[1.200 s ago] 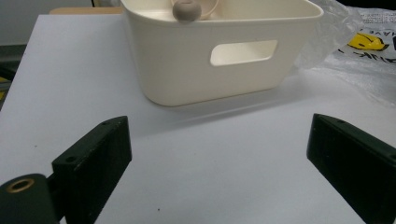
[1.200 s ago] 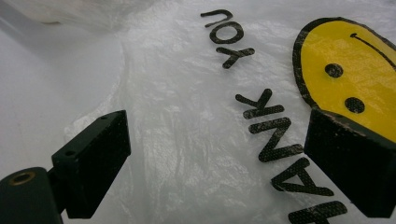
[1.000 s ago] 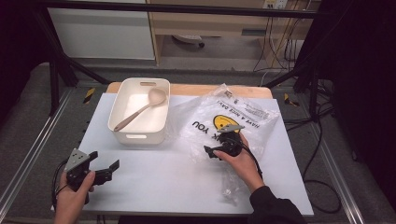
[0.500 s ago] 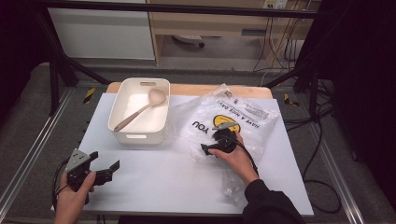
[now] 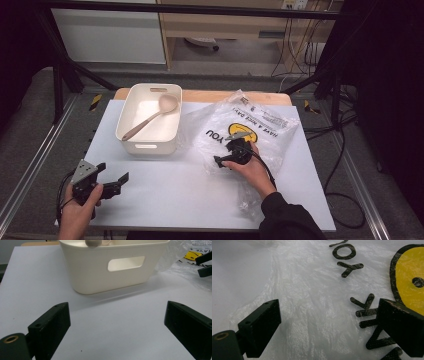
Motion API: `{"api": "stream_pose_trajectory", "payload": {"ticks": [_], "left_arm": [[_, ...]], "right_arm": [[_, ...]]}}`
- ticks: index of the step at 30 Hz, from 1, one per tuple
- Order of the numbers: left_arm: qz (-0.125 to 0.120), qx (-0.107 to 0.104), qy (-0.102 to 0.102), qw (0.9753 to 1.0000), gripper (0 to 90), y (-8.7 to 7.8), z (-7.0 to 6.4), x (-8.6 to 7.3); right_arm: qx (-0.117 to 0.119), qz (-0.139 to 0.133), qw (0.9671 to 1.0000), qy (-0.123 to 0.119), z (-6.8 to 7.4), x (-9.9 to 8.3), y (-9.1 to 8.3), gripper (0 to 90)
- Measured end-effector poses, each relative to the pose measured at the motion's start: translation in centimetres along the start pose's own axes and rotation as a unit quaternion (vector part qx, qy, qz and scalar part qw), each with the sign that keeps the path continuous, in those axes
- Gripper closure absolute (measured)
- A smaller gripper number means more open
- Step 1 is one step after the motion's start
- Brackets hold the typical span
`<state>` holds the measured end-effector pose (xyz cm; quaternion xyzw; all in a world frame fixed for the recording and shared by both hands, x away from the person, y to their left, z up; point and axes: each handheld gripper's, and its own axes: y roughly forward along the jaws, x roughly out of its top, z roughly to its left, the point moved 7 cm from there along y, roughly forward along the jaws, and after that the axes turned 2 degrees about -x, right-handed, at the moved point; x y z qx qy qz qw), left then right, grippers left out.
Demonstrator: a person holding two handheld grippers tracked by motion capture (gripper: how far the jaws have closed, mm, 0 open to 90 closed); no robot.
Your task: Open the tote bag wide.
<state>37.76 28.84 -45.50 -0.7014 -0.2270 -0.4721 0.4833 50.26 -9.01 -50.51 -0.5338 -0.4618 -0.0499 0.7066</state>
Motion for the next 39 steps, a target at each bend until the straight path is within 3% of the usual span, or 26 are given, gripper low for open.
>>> {"api": "stream_pose_trajectory", "payload": {"ticks": [15, 26, 39], "left_arm": [[0.002, -0.002, -0.003, 1.0000, 6.3, 0.0, 0.0, -0.1], [0.002, -0.003, -0.003, 1.0000, 6.3, 0.0, 0.0, -0.1], [0.002, -0.004, -0.002, 1.0000, 6.4, 0.0, -0.1, -0.1]], "right_arm": [[-0.012, 0.000, 0.9999, -0.011, -0.3, -0.2, 0.0, 17.8], [-0.016, -0.010, 0.9998, -0.006, -0.7, 0.0, -0.3, 39.2], [-0.021, -0.018, 0.9993, 0.024, -1.6, 0.0, -0.6, 66.6]]}}
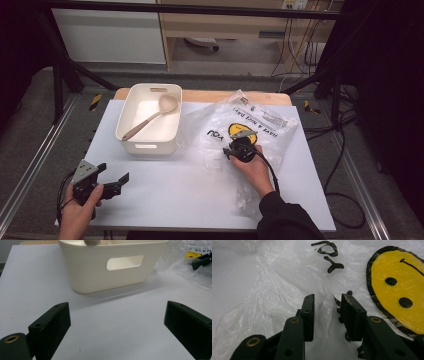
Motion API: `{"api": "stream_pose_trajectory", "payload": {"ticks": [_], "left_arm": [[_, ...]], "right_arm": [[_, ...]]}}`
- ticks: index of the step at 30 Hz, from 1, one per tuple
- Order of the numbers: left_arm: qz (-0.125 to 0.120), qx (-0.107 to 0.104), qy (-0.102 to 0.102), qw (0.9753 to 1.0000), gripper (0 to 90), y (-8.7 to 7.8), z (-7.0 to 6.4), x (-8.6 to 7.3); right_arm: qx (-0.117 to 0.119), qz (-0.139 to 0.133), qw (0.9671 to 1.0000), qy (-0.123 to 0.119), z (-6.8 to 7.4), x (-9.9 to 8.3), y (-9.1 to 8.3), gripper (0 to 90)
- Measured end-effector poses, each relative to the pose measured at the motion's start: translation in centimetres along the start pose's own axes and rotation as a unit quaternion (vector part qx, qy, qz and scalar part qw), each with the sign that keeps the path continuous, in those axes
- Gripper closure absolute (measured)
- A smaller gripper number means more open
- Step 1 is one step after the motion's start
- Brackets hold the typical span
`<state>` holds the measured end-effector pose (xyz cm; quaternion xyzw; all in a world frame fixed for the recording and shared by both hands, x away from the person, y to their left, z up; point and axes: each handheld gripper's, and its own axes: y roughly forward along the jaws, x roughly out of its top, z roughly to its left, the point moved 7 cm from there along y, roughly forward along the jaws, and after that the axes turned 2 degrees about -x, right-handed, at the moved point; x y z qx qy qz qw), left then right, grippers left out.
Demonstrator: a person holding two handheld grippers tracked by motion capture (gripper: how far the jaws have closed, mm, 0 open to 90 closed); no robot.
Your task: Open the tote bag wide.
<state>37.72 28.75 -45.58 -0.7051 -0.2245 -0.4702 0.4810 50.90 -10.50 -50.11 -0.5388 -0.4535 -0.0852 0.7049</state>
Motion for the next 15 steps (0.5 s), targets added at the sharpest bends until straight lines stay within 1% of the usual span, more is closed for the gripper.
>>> {"api": "stream_pose_trajectory", "payload": {"ticks": [7, 9, 12, 15], "left_arm": [[0.001, 0.002, 0.000, 1.0000, 6.3, -0.03, 0.03, -0.02], [0.001, 0.001, -0.001, 1.0000, 6.3, -0.03, 0.01, -0.02], [0.000, 0.001, -0.002, 1.0000, 6.3, 0.01, 0.00, -0.02], [0.000, 0.001, -0.001, 1.0000, 6.3, 0.00, 0.02, -0.02]], "right_arm": [[0.008, -0.003, 1.0000, 0.004, -0.10, -0.03, -0.08, 81.4], [0.009, -0.008, 0.9999, 0.005, -0.10, 0.04, -0.18, 85.4], [0.012, -0.014, 0.9998, 0.003, -0.02, 0.20, -0.37, 88.9], [0.014, -0.017, 0.9998, 0.001, 0.05, 0.38, -0.59, 90.0]]}}
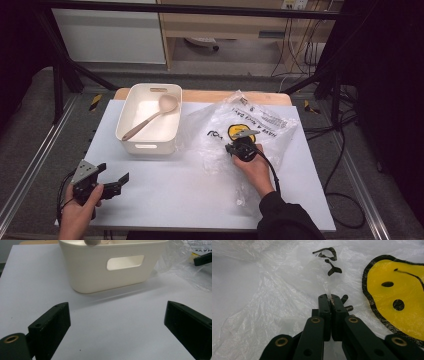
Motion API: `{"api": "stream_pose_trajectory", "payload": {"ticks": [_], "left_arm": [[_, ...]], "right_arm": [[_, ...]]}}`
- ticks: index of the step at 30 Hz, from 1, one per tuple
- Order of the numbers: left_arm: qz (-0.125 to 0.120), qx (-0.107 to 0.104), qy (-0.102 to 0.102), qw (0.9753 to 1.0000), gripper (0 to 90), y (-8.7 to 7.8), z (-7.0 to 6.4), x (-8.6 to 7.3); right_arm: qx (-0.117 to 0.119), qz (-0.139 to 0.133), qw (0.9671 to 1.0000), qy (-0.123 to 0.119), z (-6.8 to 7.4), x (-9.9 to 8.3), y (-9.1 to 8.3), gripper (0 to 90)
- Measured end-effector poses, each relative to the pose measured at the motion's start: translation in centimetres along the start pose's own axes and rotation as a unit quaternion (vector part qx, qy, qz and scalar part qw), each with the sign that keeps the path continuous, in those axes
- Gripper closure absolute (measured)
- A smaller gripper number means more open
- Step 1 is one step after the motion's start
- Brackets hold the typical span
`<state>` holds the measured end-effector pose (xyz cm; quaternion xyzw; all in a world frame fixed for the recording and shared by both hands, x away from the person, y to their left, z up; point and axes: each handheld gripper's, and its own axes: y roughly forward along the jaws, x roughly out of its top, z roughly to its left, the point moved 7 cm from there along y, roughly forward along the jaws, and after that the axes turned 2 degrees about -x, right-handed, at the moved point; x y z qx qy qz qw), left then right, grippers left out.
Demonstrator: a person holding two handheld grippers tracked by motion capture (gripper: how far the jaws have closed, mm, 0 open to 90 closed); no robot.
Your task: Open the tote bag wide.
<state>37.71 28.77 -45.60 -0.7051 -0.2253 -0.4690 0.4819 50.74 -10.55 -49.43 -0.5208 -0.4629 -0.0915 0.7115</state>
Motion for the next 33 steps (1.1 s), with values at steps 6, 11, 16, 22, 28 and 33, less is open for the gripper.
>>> {"api": "stream_pose_trajectory", "payload": {"ticks": [6, 11, 16, 22, 28, 33], "left_arm": [[0.000, 0.000, 0.000, 1.0000, 6.3, 0.0, 0.0, 0.0], [0.004, -0.004, 0.004, 1.0000, 6.3, 0.1, -0.2, 0.0], [0.002, -0.001, 0.001, 1.0000, 6.3, 0.0, 0.0, 0.0], [0.003, -0.003, 0.003, 1.0000, 6.3, 0.1, -0.1, 0.0], [0.000, -0.001, 0.003, 1.0000, 6.3, 0.0, -0.1, 0.0], [-0.009, -0.006, 0.003, 0.9999, 6.4, -0.3, -0.3, 0.5]], "right_arm": [[0.001, -0.007, 1.0000, 0.001, 0.0, 0.3, -0.3, 90.0], [0.001, -0.013, 0.9999, 0.002, -0.1, 0.4, -0.7, 90.0], [0.003, -0.023, 0.9997, 0.002, 0.0, 0.9, -1.2, 90.0], [0.005, -0.028, 0.9996, 0.003, 0.0, 1.1, -1.7, 90.0], [0.004, -0.034, 0.9994, 0.000, 0.0, 1.5, -2.3, 90.0], [-0.003, -0.043, 0.9990, -0.004, -0.1, 2.1, -2.9, 90.0]]}}
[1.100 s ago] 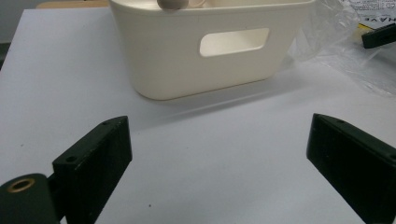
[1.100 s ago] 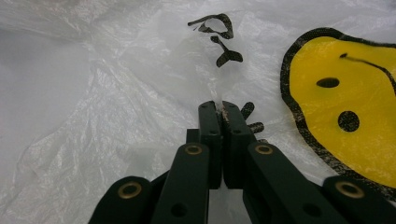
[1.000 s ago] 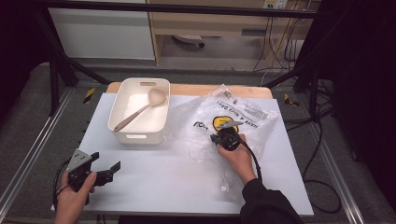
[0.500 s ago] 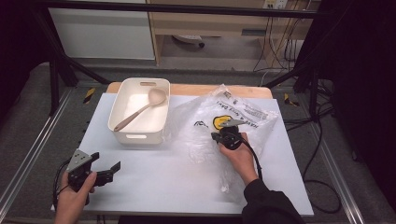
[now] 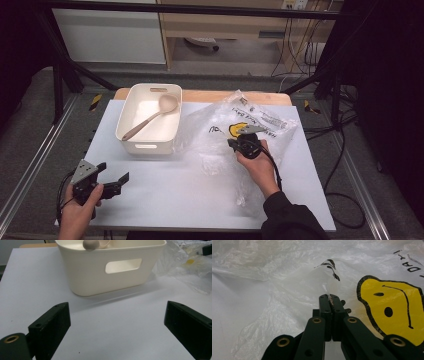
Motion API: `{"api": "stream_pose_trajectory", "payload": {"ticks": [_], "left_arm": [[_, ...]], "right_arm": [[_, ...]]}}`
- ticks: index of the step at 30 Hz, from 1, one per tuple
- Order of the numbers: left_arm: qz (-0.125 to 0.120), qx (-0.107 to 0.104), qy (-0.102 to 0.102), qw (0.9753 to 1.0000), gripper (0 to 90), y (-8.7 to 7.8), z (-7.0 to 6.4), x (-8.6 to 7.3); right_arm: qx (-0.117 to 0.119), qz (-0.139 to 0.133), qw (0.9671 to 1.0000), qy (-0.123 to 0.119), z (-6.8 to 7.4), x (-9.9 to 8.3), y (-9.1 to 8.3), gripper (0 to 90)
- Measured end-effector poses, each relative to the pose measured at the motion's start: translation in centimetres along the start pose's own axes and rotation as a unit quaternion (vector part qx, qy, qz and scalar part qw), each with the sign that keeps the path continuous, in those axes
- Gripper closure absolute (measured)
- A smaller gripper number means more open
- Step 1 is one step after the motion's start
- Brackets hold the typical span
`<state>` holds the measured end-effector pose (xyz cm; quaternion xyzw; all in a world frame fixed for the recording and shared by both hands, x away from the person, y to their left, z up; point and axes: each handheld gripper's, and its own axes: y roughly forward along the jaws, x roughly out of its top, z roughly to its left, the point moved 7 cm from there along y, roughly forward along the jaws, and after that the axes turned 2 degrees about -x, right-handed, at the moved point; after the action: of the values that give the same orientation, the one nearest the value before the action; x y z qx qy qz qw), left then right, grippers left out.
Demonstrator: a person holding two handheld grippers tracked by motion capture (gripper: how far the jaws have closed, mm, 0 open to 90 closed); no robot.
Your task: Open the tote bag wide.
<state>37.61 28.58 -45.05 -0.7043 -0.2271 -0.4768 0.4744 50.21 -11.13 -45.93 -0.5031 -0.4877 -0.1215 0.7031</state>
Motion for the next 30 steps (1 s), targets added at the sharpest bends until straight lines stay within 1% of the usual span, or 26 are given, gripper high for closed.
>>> {"api": "stream_pose_trajectory", "payload": {"ticks": [2, 5, 7, 8, 10, 12, 14, 15, 16, 17, 18, 20, 22, 24, 26, 28, 30], "left_arm": [[-0.004, -0.004, -0.005, 1.0000, 6.4, -0.2, -0.2, 0.3], [-0.014, -0.005, 0.000, 0.9999, 6.4, -0.4, -0.6, 1.0], [-0.025, -0.015, -0.002, 0.9996, 6.5, -0.7, -1.3, 1.8], [-0.028, -0.020, 0.002, 0.9994, 6.5, -0.8, -1.6, 2.1], [-0.038, -0.029, 0.010, 0.9988, 6.6, -1.0, -2.7, 2.9], [-0.043, -0.046, 0.013, 0.9979, 6.7, -1.0, -3.9, 3.6], [-0.045, -0.057, 0.023, 0.9971, 7.5, -0.8, -5.2, 4.2], [-0.048, -0.061, 0.026, 0.9967, 7.9, -0.6, -5.9, 4.5], [-0.050, -0.059, 0.031, 0.9965, 7.9, -0.4, -6.4, 4.7], [-0.053, -0.062, 0.034, 0.9961, 8.1, -0.1, -7.1, 4.9], [-0.051, -0.073, 0.038, 0.9953, 9.5, 0.2, -7.8, 5.1], [-0.046, -0.079, 0.043, 0.9949, 10.1, 1.0, -8.9, 5.3], [-0.040, -0.089, 0.057, 0.9936, 12.2, 1.9, -10.1, 5.4], [-0.034, -0.098, 0.063, 0.9927, 13.2, 2.8, -11.3, 5.4], [-0.031, -0.108, 0.074, 0.9909, 17.0, 3.6, -12.5, 5.5], [-0.026, -0.118, 0.080, 0.9895, 19.6, 4.5, -13.5, 5.5], [-0.022, -0.124, 0.083, 0.9886, 23.7, 5.5, -14.3, 5.5]], "right_arm": [[-0.002, -0.003, 1.0000, -0.003, 0.0, 0.4, -0.2, 90.0], [-0.005, -0.009, 0.9999, -0.011, 0.0, 1.1, -0.5, 90.0], [-0.008, -0.012, 0.9998, -0.013, 0.0, 1.5, -0.8, 90.0], [-0.010, -0.015, 0.9997, -0.013, 0.0, 1.8, -0.9, 90.0], [-0.011, -0.018, 0.9996, -0.018, 0.1, 2.2, -1.2, 90.0], [-0.009, -0.020, 0.9996, -0.020, 0.3, 2.6, -1.5, 90.0], [-0.008, -0.022, 0.9995, -0.022, 0.4, 2.9, -1.7, 90.0], [-0.007, -0.021, 0.9995, -0.023, 0.5, 3.0, -1.8, 90.0], [-0.006, -0.021, 0.9995, -0.022, 0.5, 3.0, -1.9, 90.0], [-0.005, -0.020, 0.9995, -0.021, 0.6, 3.1, -1.9, 90.0], [-0.004, -0.020, 0.9996, -0.021, 0.6, 3.1, -1.9, 90.0], [0.000, -0.016, 0.9997, -0.017, 0.6, 3.0, -2.0, 90.0], [0.001, -0.015, 0.9997, -0.017, 0.7, 3.0, -2.0, 90.0], [0.004, -0.014, 0.9998, -0.016, 0.8, 2.9, -2.0, 90.0], [0.006, -0.011, 0.9997, -0.019, 1.0, 2.9, -2.0, 90.0], [0.007, -0.009, 0.9997, -0.023, 1.1, 2.8, -2.0, 90.0], [0.009, -0.008, 0.9996, -0.024, 1.3, 2.8, -1.9, 90.0]]}}
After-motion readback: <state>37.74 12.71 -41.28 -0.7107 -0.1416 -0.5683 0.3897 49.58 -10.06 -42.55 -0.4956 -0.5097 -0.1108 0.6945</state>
